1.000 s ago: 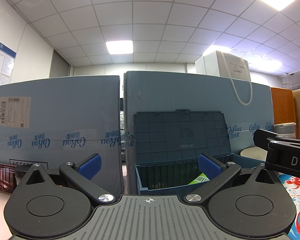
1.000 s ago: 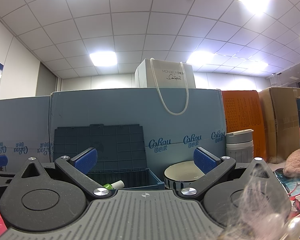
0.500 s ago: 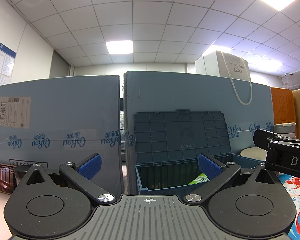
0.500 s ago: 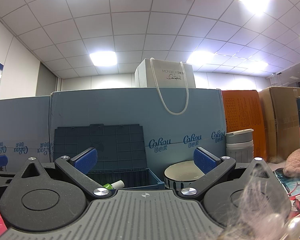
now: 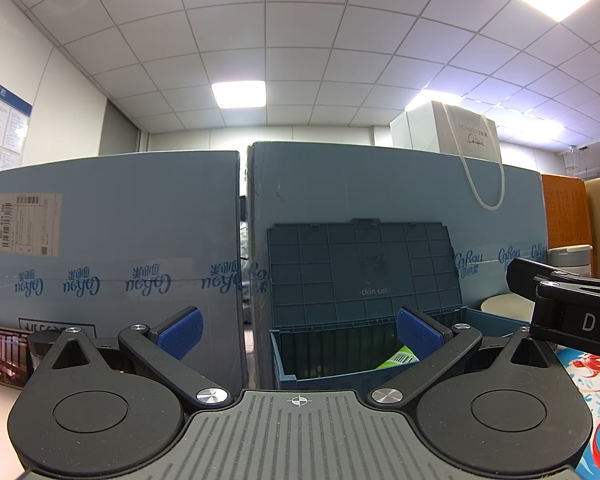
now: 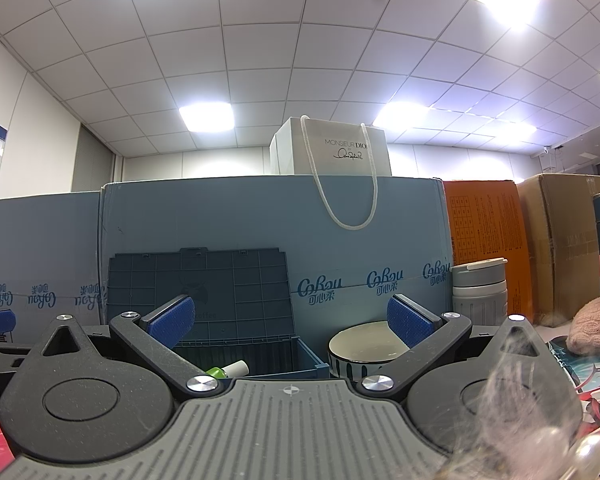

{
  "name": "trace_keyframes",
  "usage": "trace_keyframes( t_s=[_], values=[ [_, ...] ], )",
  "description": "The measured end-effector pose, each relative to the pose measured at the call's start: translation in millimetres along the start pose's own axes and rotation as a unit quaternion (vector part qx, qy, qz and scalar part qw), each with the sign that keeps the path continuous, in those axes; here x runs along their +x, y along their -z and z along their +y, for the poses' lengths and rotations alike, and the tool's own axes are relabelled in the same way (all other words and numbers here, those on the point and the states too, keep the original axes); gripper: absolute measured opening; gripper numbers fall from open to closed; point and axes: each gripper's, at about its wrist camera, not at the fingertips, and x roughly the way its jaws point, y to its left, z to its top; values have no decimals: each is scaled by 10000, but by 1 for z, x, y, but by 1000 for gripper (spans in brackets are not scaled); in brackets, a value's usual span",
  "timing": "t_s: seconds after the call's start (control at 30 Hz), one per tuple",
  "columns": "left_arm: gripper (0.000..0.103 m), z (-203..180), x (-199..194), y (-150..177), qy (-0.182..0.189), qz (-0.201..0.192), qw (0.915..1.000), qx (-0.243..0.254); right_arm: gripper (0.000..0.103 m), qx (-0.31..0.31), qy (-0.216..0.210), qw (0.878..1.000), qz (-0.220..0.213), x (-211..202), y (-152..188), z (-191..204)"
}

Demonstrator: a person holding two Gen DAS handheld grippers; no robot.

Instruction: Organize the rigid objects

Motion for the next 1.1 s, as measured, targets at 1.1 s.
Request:
trace_keyframes(
  t_s=[1.1],
  values=[
    [103, 0, 2, 1, 38, 16, 10000, 36, 103, -21, -10, 10000, 21, -1, 3, 1]
  ],
)
